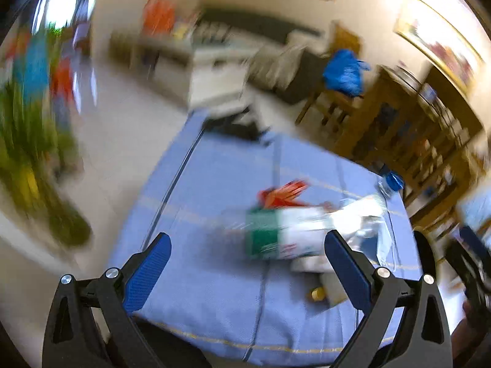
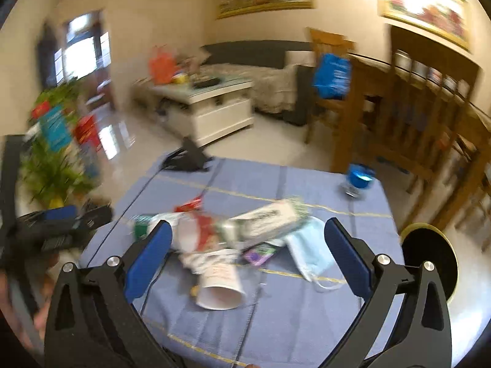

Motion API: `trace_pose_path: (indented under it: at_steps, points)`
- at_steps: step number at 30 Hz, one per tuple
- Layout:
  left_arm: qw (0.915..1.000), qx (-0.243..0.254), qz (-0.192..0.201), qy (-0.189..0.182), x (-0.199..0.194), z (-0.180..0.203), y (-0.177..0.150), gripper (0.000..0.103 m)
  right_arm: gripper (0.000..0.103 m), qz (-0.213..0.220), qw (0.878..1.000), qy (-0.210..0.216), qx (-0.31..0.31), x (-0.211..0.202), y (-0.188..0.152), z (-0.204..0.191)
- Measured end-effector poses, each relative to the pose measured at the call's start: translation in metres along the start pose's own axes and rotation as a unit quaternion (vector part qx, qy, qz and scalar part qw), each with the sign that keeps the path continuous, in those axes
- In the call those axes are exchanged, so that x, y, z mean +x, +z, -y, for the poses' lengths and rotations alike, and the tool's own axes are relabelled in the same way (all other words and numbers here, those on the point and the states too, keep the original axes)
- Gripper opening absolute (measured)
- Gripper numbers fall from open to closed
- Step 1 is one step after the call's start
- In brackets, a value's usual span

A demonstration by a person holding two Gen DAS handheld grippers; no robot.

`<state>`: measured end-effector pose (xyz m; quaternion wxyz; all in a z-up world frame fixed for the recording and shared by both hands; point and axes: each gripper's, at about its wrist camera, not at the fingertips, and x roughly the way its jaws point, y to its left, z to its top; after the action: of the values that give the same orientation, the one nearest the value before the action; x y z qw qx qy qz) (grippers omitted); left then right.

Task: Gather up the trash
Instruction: 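Grasp the green-labelled water bottle with the right tool and lift it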

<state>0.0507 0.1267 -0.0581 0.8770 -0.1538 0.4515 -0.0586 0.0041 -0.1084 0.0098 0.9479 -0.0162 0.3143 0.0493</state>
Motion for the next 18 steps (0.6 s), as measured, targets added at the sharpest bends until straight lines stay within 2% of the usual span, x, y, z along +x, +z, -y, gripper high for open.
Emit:
trace_pose_path:
  at_steps: [3,5,7,10,12,13,15,16,18]
  points:
    - [0.9941,-0.103,-0.035,-0.008,0.017,-0.073,-0.004,0.096,0.098,-0.012,0.994,0.045,-0.101,0.016,0.006,-0.037]
    - [0.9898,-0.138,-0.034,-0.011,0.017,-0.102,-0.009,0.096,0.098,-0.025,0.976,0.086,-0.196,0.035,0.006,-0.070]
    - [0.9889,-0.146,-0.026,0.012,0.012,-0.118,-0.012,0.096,0.098,-0.043,0.955,0.087,-0.281,0.062,0.005,-0.101]
    - [0.9919,-0.125,-0.017,0.013,0.006,-0.118,-0.013,0.096,0.098,-0.060,0.906,0.104,-0.406,0.100,0.003,-0.141]
    - [0.9936,-0.111,-0.018,0.012,0.006,-0.114,-0.013,0.096,0.098,-0.100,0.868,0.112,-0.473,0.129,0.000,-0.161]
    - [0.9941,-0.107,-0.018,0.010,0.007,-0.112,-0.012,0.096,0.098,-0.131,0.842,0.103,-0.513,0.150,-0.004,-0.172]
    - [0.9950,-0.098,-0.017,0.013,0.012,-0.111,-0.009,0.096,0.098,-0.170,0.807,0.098,-0.557,0.170,-0.015,-0.182]
    - [0.9956,-0.091,-0.016,0.019,0.012,-0.110,-0.011,0.096,0.098,-0.186,0.785,0.095,-0.583,0.179,-0.023,-0.188]
    - [0.9960,-0.084,-0.017,0.027,0.015,-0.111,-0.010,0.096,0.092,-0.190,0.756,0.079,-0.622,0.185,-0.042,-0.194]
